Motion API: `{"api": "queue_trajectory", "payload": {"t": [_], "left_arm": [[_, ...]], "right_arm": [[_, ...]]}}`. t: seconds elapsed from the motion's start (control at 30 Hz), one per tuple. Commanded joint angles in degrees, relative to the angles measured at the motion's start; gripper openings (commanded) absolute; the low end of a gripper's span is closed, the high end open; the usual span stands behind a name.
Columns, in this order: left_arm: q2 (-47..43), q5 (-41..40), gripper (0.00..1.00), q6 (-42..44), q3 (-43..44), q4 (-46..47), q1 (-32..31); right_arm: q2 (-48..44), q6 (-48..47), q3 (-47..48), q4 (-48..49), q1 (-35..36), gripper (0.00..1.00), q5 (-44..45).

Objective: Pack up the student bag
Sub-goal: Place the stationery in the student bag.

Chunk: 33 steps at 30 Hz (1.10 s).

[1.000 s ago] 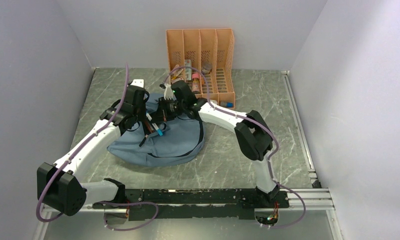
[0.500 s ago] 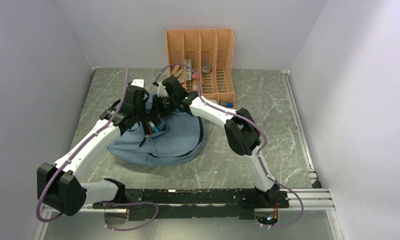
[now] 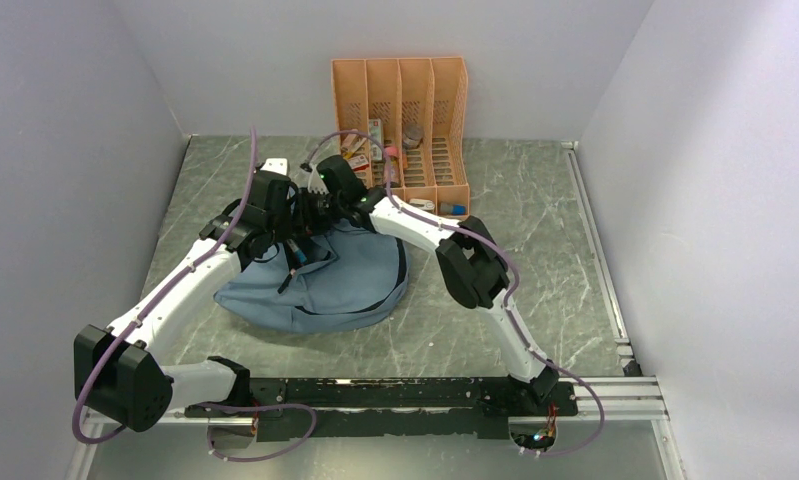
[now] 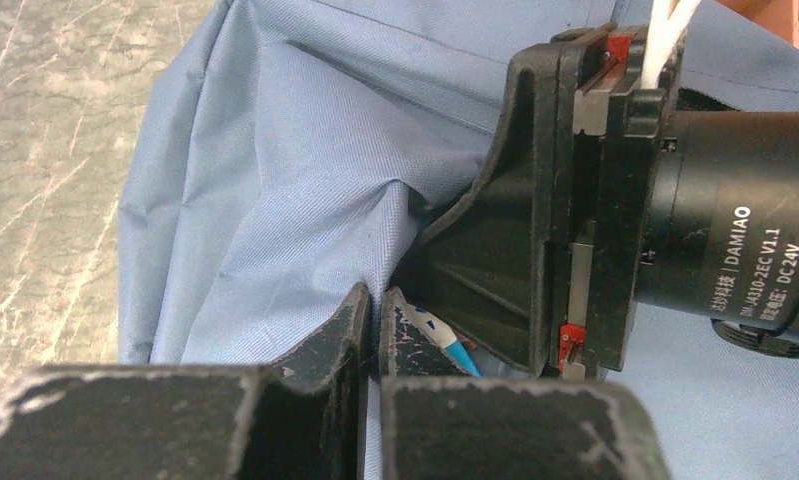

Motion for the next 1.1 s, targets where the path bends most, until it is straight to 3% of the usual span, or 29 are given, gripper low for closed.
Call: {"api": "queue_trajectory", "payload": {"t": [0.0,0.13,0.37,0.77,0.9,1.07], "left_arm": [[-0.38,-1.29,0.05,0.1,1.08,2.73,0.13],[-0.42,-1.31,0.05,0.14,1.01,2.79,0.13],[-0.45,-1.43,0.05,0.14,1.08,2.66,0.13],[-0.38,-1.25,0.05,0.09,1.07,2.71,0.13],[0.17,-0.63,0.05,0.06,1.09,2.75,0.3],[0.89,1.74,0.05,0.05,1.01,3.32,1.02]], "right_arm": [[-0.64,0.34,-1.86,4.09,0.21,0.26,2.12],[-2.94,-1.13,-4.38,3.96,0.19,0.34,4.72],[-6.28,-4.21,-7.31,3.04,0.11,0.35,7.7],[-25.18,-10.49,-27.05,9.7,-0.94,0.36,22.6],[-27.46,-12.66,-28.68,6.83,-0.95,0.48,29.11],[-27.29,-13.91,-28.87,5.15,-0.82,0.6,29.87]]}}
